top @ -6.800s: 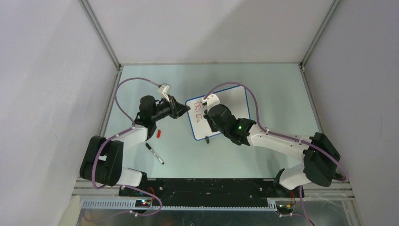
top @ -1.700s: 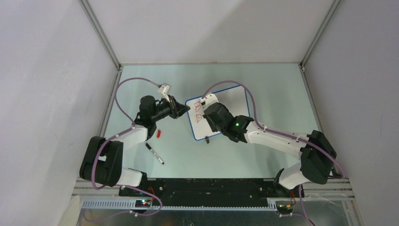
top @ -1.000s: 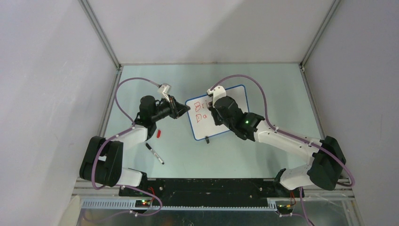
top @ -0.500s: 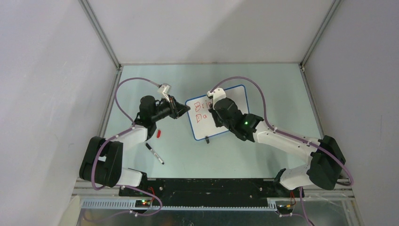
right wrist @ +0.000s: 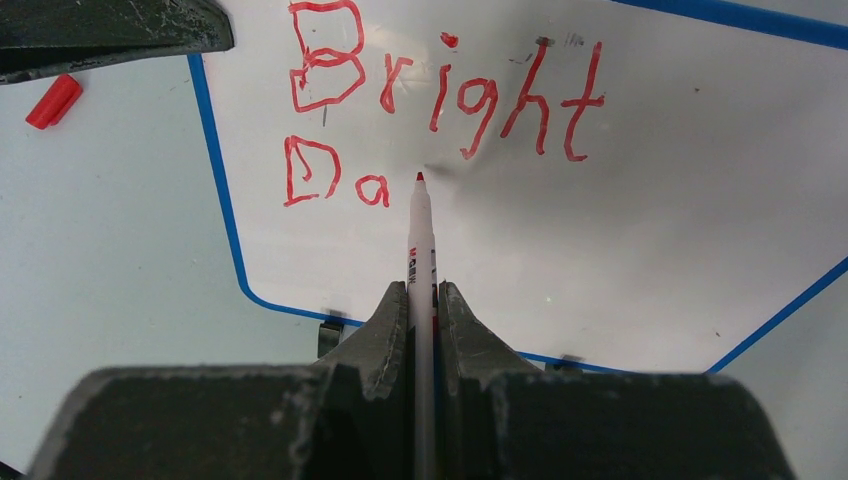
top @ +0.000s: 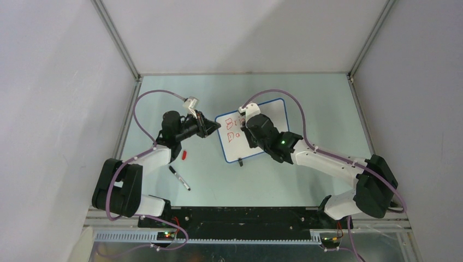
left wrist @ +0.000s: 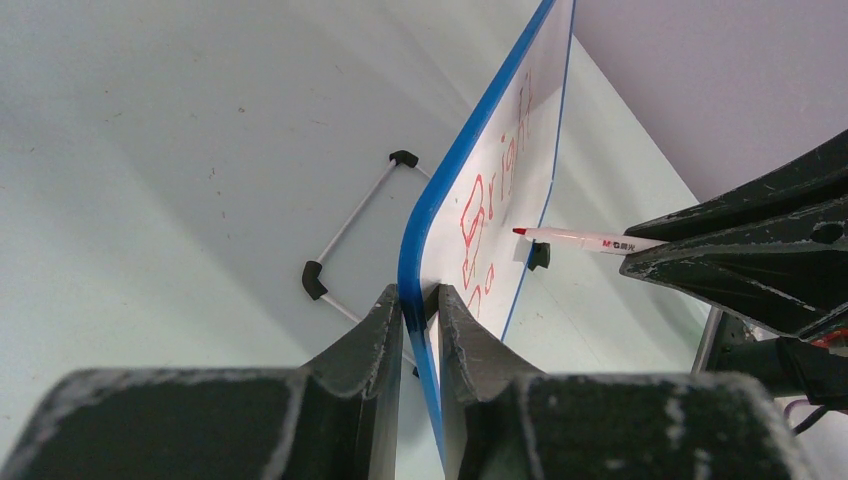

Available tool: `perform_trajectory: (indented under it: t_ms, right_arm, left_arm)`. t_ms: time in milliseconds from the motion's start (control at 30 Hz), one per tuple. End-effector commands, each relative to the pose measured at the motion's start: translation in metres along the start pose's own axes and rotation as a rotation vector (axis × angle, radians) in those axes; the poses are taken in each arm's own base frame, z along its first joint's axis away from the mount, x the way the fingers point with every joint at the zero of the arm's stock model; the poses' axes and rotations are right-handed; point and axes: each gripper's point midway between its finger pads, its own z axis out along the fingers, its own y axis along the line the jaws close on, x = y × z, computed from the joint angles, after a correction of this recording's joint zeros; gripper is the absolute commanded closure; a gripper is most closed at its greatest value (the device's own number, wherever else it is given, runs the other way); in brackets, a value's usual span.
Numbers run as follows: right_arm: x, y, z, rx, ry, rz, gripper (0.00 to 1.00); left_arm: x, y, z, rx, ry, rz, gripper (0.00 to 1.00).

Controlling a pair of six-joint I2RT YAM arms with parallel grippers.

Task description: Write a sentence on the whiteboard

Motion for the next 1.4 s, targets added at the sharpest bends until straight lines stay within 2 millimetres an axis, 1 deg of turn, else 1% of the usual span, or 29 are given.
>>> perform_trajectory:
  t_ms: [0,867,1133,1367]
  right_arm:
    - [-0.006,0.003,0.003,-0.006,-0.027,-0.004,1.0]
    - [0.003,0.008,0.01,-0.018,0.003,-0.014,1.0]
    - [0.0,0.004,0.011,-0.007,-0.005,-0.001,1.0]
    - [0.007,0.001,0.011,0.003,0.022,0.004,1.0]
  left_arm:
    - [-0.009,-0.004,0.001,0.001,-0.01,0.057,0.8]
    - [-0.009,-0.004,0.0,-0.002,-0.01,0.06,0.8]
    - [-0.01,-0.004,0.0,-0.002,-0.011,0.06,0.8]
    - [-0.009,-0.004,0.0,-0.002,-0.01,0.059,0.8]
